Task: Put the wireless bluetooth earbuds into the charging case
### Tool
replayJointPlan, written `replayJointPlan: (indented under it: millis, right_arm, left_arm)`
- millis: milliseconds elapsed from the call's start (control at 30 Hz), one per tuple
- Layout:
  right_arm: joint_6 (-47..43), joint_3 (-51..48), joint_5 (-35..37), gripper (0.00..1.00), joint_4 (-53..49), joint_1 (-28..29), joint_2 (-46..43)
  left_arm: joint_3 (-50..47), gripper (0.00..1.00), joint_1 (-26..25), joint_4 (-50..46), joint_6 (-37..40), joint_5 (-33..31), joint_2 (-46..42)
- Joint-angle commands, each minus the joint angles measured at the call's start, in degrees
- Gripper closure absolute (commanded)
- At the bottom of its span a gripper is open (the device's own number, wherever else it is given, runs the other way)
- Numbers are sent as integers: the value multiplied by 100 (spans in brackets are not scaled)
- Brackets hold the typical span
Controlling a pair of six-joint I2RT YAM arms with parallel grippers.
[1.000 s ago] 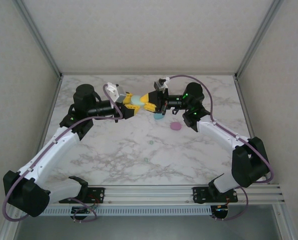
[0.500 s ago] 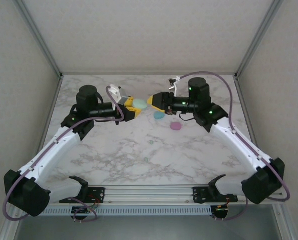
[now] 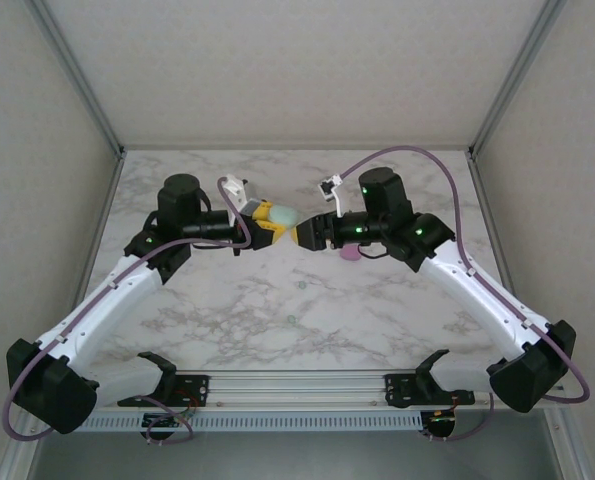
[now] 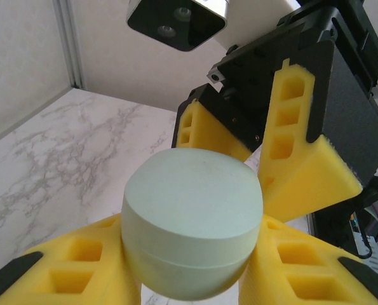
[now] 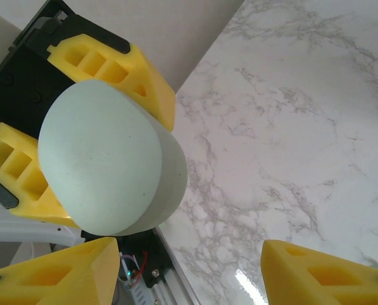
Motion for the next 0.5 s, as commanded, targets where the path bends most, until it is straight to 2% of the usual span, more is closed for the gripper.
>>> replayJointPlan:
  millis: [0, 200, 300, 400, 467]
  right_arm:
    - [-126, 164, 90, 38, 143, 33, -34]
    - [176, 71, 207, 38, 435, 33, -101]
    - [252, 138, 756, 38, 174, 24, -58]
    - [345, 89, 783, 38, 340, 23, -67]
    - [470, 65, 549, 38, 555, 17, -59]
  left_arm:
    - [-14, 71, -53, -47, 15, 97, -65]
    - [21, 71, -64, -216, 178, 182, -81]
    - [34, 71, -71, -239, 196, 272, -108]
    - [61, 71, -88, -298, 257, 301, -113]
    - [90, 71, -95, -313, 319, 285, -104]
